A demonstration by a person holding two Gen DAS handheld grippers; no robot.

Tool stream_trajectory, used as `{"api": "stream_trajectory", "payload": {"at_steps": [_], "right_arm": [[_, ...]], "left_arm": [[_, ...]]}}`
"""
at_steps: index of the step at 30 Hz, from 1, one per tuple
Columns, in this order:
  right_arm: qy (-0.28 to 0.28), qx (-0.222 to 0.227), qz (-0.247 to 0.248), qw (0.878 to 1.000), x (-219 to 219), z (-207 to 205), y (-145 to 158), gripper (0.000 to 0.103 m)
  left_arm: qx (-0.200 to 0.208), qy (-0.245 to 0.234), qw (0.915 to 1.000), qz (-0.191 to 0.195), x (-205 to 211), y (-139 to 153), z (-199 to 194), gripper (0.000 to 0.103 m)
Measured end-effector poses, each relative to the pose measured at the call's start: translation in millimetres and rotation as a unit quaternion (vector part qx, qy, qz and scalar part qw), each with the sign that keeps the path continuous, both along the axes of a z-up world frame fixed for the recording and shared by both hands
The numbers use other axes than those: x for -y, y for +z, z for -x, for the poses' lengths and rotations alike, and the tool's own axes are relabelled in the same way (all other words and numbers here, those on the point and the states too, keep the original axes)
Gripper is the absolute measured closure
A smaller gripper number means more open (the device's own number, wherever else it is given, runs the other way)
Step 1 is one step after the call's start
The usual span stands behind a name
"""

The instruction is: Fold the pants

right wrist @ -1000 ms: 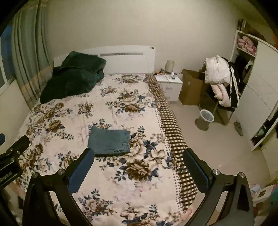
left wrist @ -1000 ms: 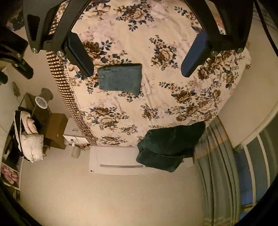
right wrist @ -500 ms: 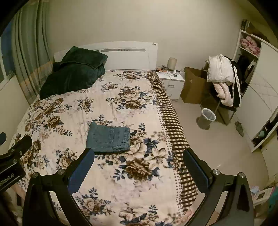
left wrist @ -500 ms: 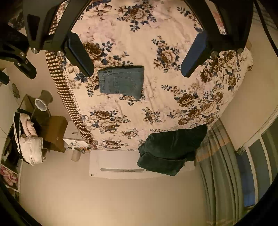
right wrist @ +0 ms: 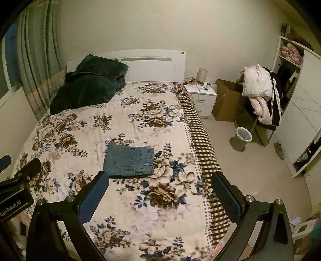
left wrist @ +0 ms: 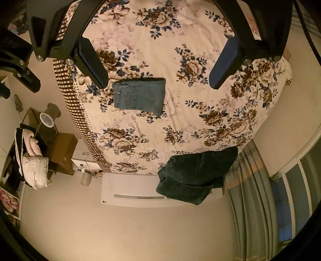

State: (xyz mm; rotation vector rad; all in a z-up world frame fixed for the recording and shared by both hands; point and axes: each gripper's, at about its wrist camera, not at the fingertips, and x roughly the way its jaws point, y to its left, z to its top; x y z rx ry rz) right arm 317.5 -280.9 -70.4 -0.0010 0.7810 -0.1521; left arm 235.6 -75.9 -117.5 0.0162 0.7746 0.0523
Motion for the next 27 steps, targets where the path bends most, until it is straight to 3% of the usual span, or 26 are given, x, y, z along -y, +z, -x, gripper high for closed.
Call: {"api": "stream_trajectory", "payload": {"at_steps": [27], "right_arm": [[0.002,-0.004,-0.015,1.000,-1.4,1.7,-0.1,0.000]], "left_arm": [[0.001,0.006,1.0000,-0.004,-1.7,5.6,5.9,0.000]]}}
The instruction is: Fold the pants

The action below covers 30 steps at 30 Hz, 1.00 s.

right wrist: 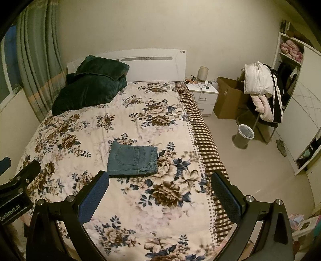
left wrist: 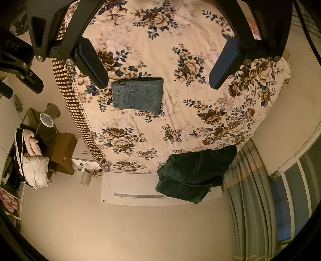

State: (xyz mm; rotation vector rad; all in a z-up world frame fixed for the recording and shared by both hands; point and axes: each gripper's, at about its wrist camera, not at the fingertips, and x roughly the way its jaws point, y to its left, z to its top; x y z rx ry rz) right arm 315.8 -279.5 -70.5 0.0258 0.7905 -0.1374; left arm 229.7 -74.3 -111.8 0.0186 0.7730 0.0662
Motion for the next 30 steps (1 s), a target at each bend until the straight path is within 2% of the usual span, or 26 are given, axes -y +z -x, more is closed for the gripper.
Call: {"api": "stream_trajectory", "payload": {"at_steps": [12,30], "right_arm": [[0.005,-0.012,-0.002,1.000,-1,3,-4,0.000],[0.013,-0.030,-0.005,0.999,-5,-2,-16,0.000]], "left_arm": [[-0.008,-0.020,0.9998,0.003,-3,-1,-5,0.000],[-0.024,-0.020,0.9995,0.000,-7,-15,-1,0.000]]}}
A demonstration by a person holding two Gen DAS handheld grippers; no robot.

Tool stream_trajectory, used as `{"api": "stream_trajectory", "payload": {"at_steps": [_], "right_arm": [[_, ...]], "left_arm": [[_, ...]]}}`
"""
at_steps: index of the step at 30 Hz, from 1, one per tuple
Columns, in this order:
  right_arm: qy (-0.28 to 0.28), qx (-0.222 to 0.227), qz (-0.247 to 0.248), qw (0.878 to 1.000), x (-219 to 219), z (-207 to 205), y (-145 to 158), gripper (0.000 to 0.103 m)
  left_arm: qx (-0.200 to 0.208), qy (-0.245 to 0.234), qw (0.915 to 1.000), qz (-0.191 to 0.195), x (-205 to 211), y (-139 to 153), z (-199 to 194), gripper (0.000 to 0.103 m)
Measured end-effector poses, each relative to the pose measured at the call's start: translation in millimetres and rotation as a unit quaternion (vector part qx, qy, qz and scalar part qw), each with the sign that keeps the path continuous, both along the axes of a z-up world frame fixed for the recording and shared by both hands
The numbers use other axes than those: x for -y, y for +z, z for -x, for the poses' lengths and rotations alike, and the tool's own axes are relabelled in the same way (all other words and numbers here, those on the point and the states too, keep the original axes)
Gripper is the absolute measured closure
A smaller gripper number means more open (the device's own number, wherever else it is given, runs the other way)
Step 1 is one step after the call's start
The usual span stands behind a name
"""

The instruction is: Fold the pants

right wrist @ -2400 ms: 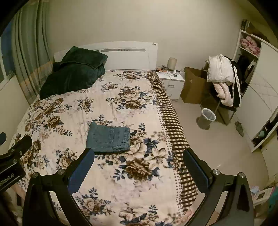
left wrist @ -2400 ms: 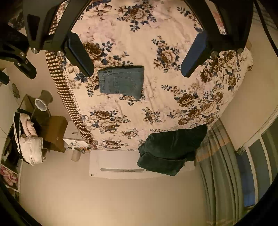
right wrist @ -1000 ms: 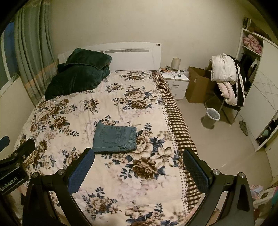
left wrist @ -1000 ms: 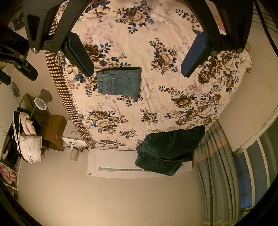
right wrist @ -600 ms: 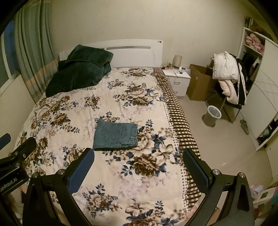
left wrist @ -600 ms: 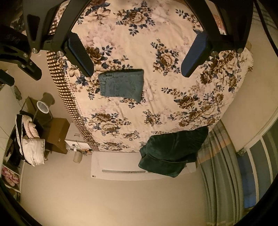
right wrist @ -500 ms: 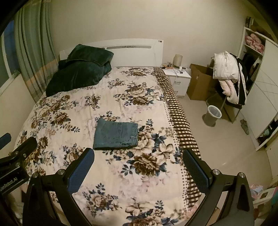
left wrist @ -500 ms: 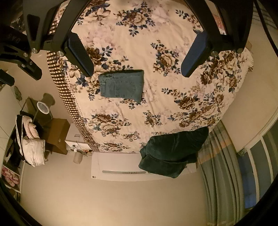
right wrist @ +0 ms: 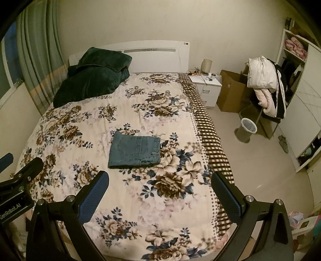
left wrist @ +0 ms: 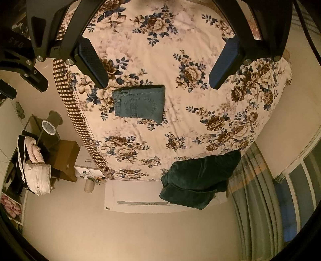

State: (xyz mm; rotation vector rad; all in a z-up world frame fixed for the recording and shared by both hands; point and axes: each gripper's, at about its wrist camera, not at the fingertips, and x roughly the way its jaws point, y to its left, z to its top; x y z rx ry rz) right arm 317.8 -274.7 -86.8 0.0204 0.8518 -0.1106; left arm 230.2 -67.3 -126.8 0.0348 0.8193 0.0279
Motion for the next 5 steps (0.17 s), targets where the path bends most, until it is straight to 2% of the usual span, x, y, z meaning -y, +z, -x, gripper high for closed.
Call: {"api": "stream_trajectory", "payload": {"at_steps": [5], "right_arm": [[0.001,-0.001,0.000,1.000,-0.3,-0.4,-1.1,0.000]], "left_arm": [[0.000,0.000,1.0000,0.002,-1.5,-1.2,-0.3,0.000]]}}
